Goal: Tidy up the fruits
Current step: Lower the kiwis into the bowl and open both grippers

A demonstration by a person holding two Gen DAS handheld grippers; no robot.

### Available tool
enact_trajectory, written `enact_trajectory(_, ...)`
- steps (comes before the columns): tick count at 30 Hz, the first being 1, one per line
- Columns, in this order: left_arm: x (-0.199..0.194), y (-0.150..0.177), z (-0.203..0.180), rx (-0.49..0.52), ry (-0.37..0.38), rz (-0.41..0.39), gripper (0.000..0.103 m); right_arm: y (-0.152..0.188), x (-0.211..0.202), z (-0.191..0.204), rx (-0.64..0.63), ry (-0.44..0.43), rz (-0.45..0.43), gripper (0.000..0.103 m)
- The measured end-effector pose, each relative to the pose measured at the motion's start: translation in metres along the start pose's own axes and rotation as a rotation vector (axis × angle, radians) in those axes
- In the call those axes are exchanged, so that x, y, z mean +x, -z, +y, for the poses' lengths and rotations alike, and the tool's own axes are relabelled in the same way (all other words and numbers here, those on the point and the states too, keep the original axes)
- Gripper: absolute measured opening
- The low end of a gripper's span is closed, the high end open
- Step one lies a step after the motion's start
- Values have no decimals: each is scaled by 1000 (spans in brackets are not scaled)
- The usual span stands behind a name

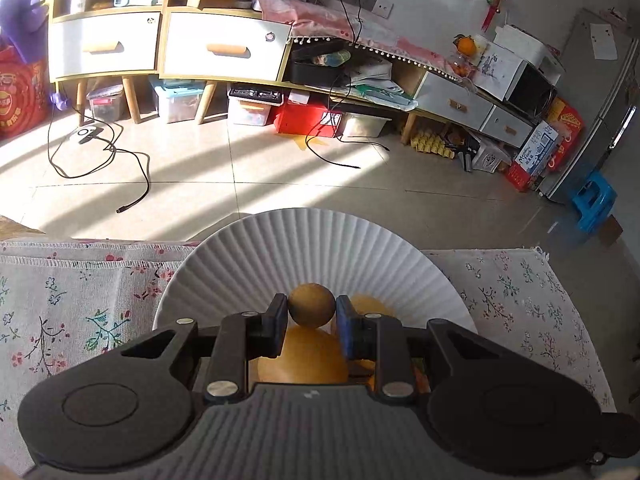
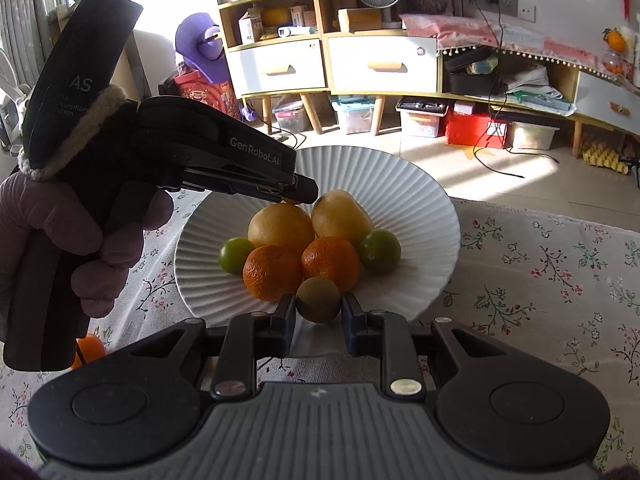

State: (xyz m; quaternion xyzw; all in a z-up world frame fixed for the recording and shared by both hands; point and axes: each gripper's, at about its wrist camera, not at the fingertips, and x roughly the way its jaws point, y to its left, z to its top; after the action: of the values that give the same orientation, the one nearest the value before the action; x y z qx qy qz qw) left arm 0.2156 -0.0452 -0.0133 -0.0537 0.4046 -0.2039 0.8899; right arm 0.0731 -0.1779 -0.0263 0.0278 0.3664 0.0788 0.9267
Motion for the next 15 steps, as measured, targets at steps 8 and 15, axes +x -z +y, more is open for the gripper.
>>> enact_trajectory(8, 5, -5, 7, -24, 12, 22, 14, 1, 2, 1, 0, 6, -4, 22)
enact_trajectory(15, 3, -3, 0, 38, -17, 17, 17, 1, 2, 1, 2, 9, -4, 23)
